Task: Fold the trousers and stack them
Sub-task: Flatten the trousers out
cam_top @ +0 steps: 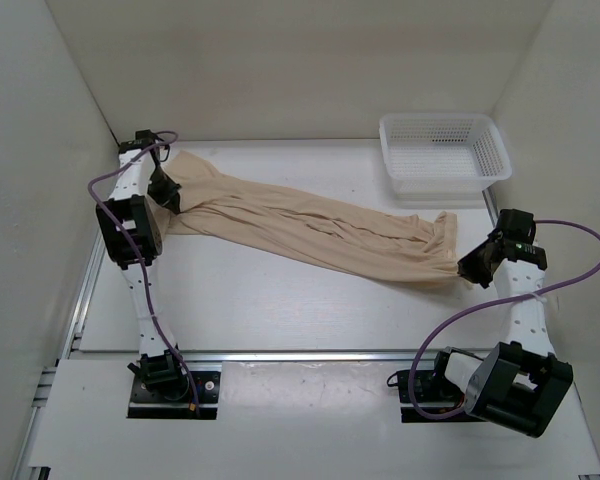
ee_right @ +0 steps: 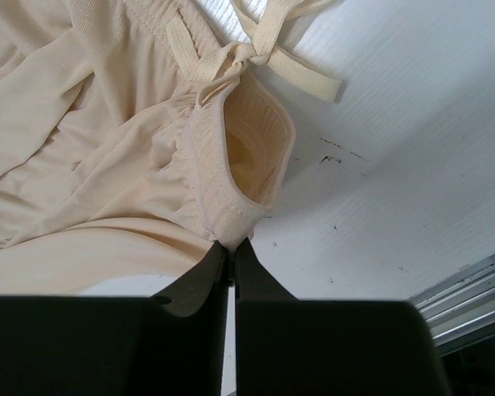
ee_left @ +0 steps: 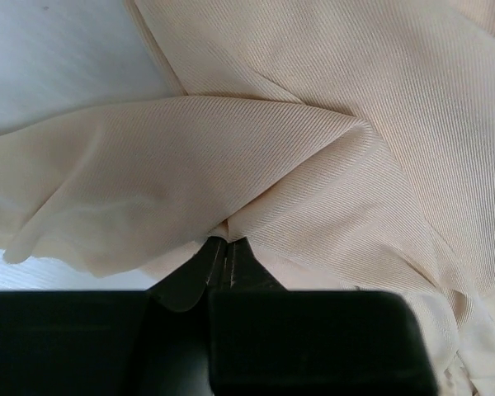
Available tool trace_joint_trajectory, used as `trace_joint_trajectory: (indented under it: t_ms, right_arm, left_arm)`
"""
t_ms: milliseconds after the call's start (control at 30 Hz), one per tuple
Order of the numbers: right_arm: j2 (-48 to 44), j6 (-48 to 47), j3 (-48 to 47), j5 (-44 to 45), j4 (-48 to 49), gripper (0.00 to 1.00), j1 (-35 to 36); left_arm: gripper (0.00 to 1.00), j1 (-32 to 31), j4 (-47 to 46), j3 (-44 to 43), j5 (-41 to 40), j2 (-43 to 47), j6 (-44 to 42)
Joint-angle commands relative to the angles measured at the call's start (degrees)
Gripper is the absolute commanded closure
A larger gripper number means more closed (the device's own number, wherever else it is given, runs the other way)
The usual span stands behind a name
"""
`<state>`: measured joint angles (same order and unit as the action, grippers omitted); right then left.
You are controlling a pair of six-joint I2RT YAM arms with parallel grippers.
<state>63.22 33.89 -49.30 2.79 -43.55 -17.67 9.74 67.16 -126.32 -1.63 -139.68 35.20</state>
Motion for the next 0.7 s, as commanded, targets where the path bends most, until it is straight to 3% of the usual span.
trace_joint_trajectory:
  t_ms: [0,200,533,667]
  right_arm:
    - [0.06,-1.02,-2.47,-0.41,0.92,1.0,-0.35]
    - [-0.56,0.12,-3.96,0.11,0.92,1.0,-0.35]
    - [-1.16,3.82,-14.07,-1.91,-1.36,1.0,-0.35]
    - [-5.99,3.82,-13.99,-0.24,-4.61,1.0,-0.35]
  left_arm:
    - [0.89,0.72,0.52,-2.44,-1.98,7.04,-1.35]
    - [0.89,3.53,3.32,-5.15,-3.21,12.76,-4.0]
    - [0.89,5.91,7.9,-11.75,-0.13,18.48,-9.26]
    - [0.89,5.91,8.52,-7.81,-3.37,24.87,-11.03]
